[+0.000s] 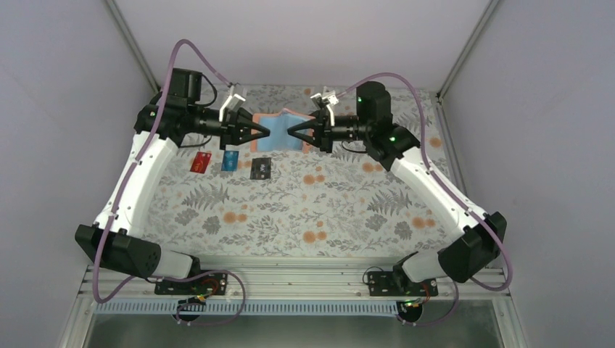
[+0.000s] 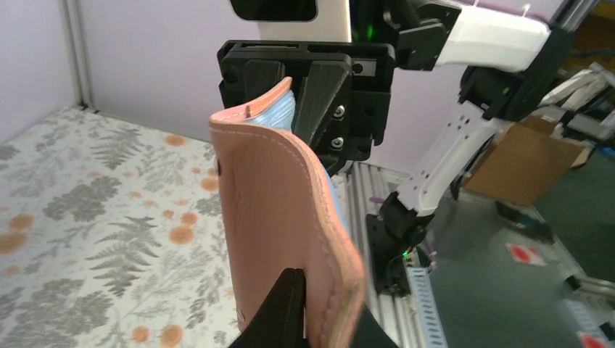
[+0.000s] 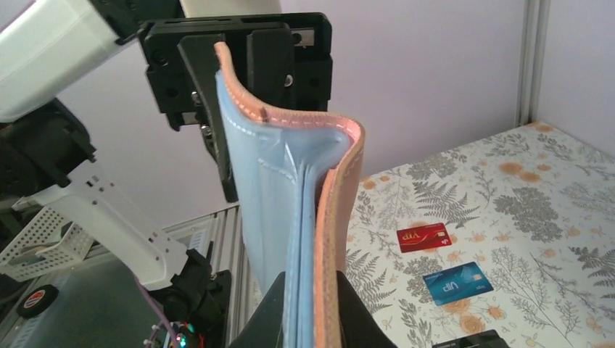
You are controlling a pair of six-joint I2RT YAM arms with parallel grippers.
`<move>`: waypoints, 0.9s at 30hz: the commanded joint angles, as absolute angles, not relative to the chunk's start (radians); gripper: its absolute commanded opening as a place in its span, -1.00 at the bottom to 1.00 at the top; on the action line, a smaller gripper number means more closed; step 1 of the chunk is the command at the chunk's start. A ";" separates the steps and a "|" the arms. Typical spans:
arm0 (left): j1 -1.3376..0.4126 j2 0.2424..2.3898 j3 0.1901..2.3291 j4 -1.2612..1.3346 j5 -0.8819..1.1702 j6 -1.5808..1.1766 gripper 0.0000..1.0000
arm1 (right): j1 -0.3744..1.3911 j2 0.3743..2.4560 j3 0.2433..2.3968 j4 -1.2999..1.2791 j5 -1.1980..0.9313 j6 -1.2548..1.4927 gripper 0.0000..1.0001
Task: Take the credit cards out of the card holder
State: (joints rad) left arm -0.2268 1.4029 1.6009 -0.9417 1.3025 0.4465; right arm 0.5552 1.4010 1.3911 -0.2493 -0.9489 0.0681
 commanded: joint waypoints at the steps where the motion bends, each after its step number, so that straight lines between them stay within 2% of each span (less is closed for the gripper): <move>1: -0.243 1.395 1.570 -0.856 1.196 0.397 -0.60 | 0.623 1.428 1.452 -0.220 -0.927 0.087 -0.92; 3: -0.246 1.398 1.559 -0.820 1.096 0.357 0.10 | 0.627 1.423 1.456 -0.213 -0.893 0.110 -0.92; 4: -0.250 1.399 1.555 -0.813 1.052 0.350 0.35 | 0.627 1.421 1.458 -0.212 -0.877 0.119 -0.92; 6: -0.256 1.402 1.552 -0.809 1.001 0.348 0.51 | 0.629 1.425 1.466 -0.213 -0.878 0.135 -0.92; 11: -0.270 1.400 1.549 -0.821 0.996 0.371 0.55 | 0.631 1.426 1.477 -0.230 -0.853 0.145 -0.92; 17: -0.276 1.404 1.610 -0.971 1.138 0.532 1.00 | 0.630 1.434 1.508 -0.267 -0.776 0.144 -0.92; 21: -0.274 1.397 1.660 -1.001 1.128 0.563 1.00 | 0.631 1.436 1.509 -0.285 -0.746 0.150 -0.92; 25: -0.285 1.414 1.603 -0.844 0.892 0.383 0.99 | 0.633 1.449 1.521 -0.271 -0.812 0.164 -0.92; 27: -0.300 1.426 1.583 -0.823 0.834 0.368 0.84 | 0.635 1.448 1.521 -0.278 -0.816 0.159 -0.92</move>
State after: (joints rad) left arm -0.2787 1.4021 1.6188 -0.9085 0.9989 0.4431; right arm 0.6205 1.4376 1.4796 -0.2817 -0.7872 0.1501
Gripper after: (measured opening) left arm 0.977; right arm 0.081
